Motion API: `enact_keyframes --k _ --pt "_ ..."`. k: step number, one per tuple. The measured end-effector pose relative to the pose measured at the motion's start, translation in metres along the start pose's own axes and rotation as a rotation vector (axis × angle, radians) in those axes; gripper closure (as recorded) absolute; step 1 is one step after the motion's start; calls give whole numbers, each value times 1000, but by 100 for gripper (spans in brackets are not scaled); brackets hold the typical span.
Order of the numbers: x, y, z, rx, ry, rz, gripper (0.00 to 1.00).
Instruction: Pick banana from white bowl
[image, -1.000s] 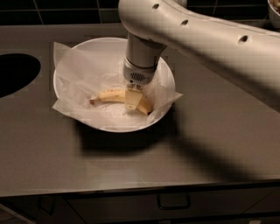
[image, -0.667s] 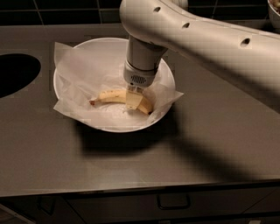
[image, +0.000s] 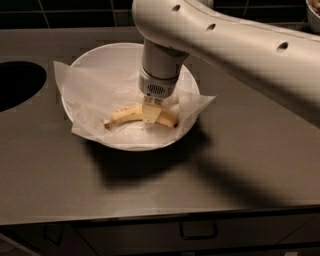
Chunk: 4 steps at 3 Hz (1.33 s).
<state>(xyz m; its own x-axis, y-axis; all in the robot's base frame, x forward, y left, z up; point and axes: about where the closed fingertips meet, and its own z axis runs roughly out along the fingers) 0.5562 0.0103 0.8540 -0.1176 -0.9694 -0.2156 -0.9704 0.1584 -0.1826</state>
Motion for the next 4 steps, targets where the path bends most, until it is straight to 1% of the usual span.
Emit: enact_keyframes --k 2,3,4 --pt "0 0 0 0 0 0 100" --pt "-3 1 -10 13 -24 -8 100" --pt "-7 4 -29 53 -64 -28 100"
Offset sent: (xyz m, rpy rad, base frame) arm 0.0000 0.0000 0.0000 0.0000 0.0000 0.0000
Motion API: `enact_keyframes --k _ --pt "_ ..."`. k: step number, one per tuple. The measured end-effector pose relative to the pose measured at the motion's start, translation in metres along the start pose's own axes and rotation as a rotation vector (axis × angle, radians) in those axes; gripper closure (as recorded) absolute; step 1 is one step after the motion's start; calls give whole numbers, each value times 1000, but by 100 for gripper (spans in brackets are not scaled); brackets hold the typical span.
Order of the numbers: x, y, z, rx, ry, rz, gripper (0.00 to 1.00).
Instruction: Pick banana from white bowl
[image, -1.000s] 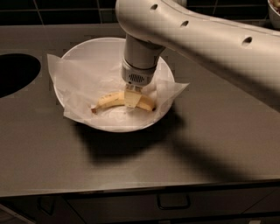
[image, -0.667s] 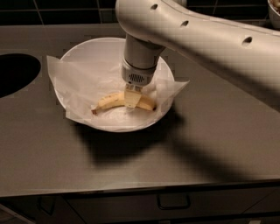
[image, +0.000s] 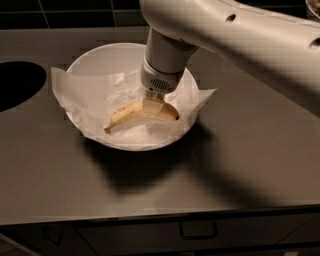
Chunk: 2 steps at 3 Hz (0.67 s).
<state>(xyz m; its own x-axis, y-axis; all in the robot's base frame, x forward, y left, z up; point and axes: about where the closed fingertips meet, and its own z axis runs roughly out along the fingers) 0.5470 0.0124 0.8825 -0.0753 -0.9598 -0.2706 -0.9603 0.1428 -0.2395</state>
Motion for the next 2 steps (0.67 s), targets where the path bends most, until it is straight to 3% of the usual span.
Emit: enact_keyframes --k 2 --pt "-5 -3 -49 83 -52 -27 100"
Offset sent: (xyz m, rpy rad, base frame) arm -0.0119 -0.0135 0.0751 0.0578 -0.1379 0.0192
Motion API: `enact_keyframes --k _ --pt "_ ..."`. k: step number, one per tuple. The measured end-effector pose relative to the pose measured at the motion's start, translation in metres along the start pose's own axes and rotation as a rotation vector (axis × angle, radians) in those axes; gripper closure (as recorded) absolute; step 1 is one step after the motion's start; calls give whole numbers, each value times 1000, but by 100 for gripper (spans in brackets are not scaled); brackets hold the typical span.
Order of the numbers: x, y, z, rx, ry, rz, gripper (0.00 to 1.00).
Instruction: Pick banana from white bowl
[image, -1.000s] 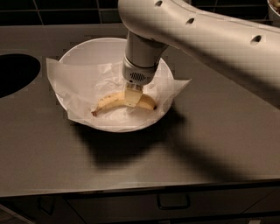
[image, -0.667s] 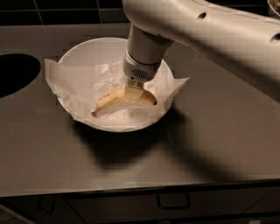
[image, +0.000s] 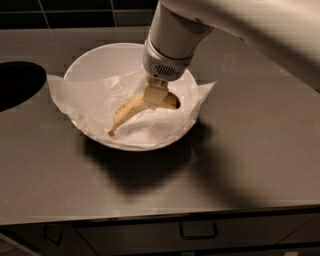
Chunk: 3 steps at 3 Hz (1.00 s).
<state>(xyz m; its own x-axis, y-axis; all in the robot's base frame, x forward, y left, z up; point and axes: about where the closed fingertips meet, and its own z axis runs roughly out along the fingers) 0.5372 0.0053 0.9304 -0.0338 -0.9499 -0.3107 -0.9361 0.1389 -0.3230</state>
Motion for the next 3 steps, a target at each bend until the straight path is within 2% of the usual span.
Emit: enact_keyframes --k 1,3 --pt "-7 -9 -29 42 -21 -20 100" --pt "-8 -30 -73 171 -37 -16 100"
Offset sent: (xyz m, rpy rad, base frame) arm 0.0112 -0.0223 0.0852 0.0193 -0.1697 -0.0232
